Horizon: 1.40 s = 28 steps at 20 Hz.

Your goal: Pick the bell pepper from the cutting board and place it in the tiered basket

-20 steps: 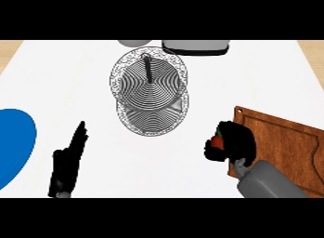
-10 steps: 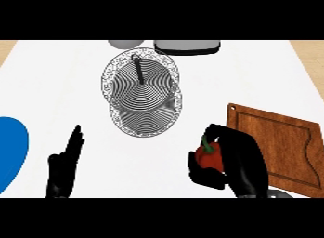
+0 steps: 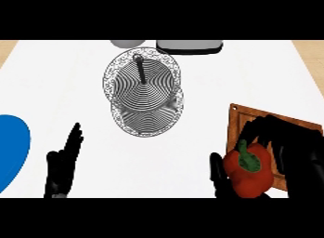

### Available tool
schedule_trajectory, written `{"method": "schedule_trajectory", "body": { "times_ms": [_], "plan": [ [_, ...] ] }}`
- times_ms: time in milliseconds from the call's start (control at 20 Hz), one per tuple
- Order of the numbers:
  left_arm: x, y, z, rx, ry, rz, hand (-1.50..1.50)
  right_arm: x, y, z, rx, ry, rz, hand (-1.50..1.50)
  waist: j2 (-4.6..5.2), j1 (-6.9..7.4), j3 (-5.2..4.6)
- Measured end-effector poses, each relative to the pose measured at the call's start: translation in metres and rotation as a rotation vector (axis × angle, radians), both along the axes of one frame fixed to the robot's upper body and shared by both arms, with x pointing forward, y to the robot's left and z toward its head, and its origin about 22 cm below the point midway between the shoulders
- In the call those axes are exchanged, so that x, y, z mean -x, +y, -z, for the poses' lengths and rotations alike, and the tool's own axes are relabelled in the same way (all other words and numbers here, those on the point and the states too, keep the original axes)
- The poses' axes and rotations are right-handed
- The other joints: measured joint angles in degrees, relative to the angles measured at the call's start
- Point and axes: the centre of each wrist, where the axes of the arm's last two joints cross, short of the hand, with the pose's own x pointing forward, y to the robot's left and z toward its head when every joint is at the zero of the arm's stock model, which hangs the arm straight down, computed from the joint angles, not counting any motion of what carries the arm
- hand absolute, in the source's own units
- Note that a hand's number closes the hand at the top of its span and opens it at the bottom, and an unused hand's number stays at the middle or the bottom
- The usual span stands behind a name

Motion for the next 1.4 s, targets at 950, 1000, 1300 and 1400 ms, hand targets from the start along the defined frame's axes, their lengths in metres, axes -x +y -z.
{"method": "schedule_trajectory", "body": {
  "times_ms": [950,1000,1300,1400],
  "plan": [
    [-0.006,-0.009,-0.004,-0.008,-0.013,0.027,0.00,-0.092,0.056,-0.068,-0.021,-0.025,0.032,1.50,0.40,1.47,0.05],
    [-0.007,-0.006,-0.006,-0.008,-0.014,0.025,0.00,-0.097,0.059,-0.069,-0.019,-0.013,0.029,1.50,0.41,1.46,0.04],
    [-0.003,-0.011,-0.003,-0.001,-0.014,0.026,0.00,-0.138,0.083,-0.059,0.021,0.067,0.027,1.50,0.55,1.63,0.08],
    [-0.005,-0.010,-0.001,-0.002,-0.010,0.026,0.00,-0.148,0.095,-0.049,0.041,0.095,0.032,1.50,0.58,1.60,0.06]
  ]
}}
